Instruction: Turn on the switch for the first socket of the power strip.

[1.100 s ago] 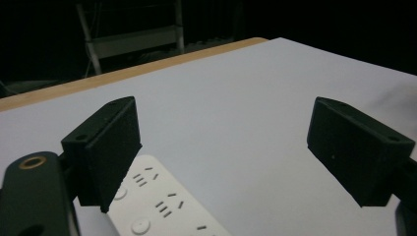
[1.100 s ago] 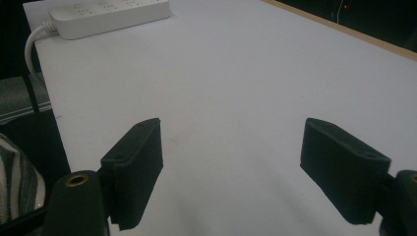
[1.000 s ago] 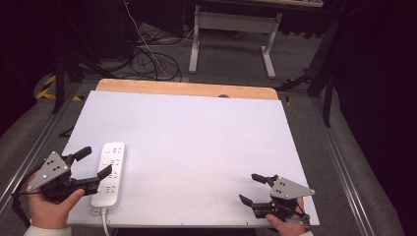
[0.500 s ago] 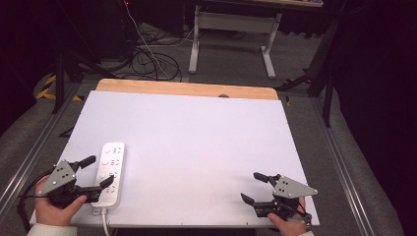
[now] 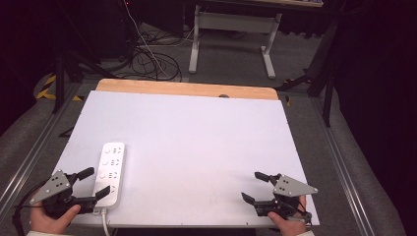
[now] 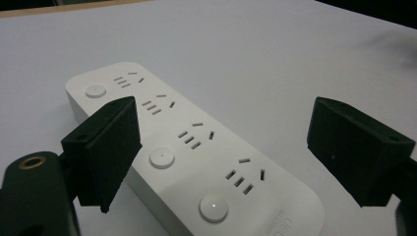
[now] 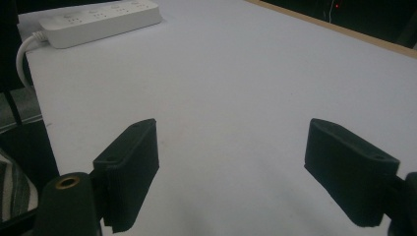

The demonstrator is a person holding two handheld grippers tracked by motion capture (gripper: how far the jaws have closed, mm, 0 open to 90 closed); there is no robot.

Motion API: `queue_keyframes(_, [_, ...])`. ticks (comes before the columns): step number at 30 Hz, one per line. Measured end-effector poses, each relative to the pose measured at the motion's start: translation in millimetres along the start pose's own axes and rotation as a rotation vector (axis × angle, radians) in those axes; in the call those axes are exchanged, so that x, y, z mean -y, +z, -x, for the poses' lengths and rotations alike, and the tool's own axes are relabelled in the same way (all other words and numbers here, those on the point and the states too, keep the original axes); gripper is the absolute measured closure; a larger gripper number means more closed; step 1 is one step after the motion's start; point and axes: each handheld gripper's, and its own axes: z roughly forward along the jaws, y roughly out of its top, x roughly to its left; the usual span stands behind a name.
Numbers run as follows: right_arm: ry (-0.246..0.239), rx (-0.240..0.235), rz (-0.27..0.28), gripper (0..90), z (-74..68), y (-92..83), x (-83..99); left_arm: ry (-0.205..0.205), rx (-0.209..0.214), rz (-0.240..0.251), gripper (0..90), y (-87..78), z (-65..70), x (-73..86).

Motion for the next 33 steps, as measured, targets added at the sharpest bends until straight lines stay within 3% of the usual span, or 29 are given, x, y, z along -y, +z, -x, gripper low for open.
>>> queue_keyframes(5, [0.006, 0.004, -0.006, 21.6, 2.0, 0.5, 1.3, 0.07, -0.006, -0.012, 14.2, 0.8, 6.1, -3.7])
queue_keyframes(7, [0.008, 0.007, -0.007, 21.6, 3.3, 0.5, 2.1, 0.074, 0.004, -0.014, 14.1, 1.2, 8.4, -4.8])
queue_keyframes(11, [0.02, 0.009, -0.008, 21.6, 4.6, 0.6, 2.9, 0.076, 0.015, -0.013, 14.0, 1.5, 11.8, -5.9])
queue_keyframes(18, [0.015, 0.009, -0.012, 21.6, 4.8, 1.6, 2.7, 0.027, 0.031, -0.006, 14.0, 0.8, 10.6, -5.7])
queue_keyframes(33, [0.017, 0.009, -0.01, 21.5, 4.7, 1.7, 2.6, 0.048, 0.014, -0.002, 13.2, -0.1, 10.8, -6.8])
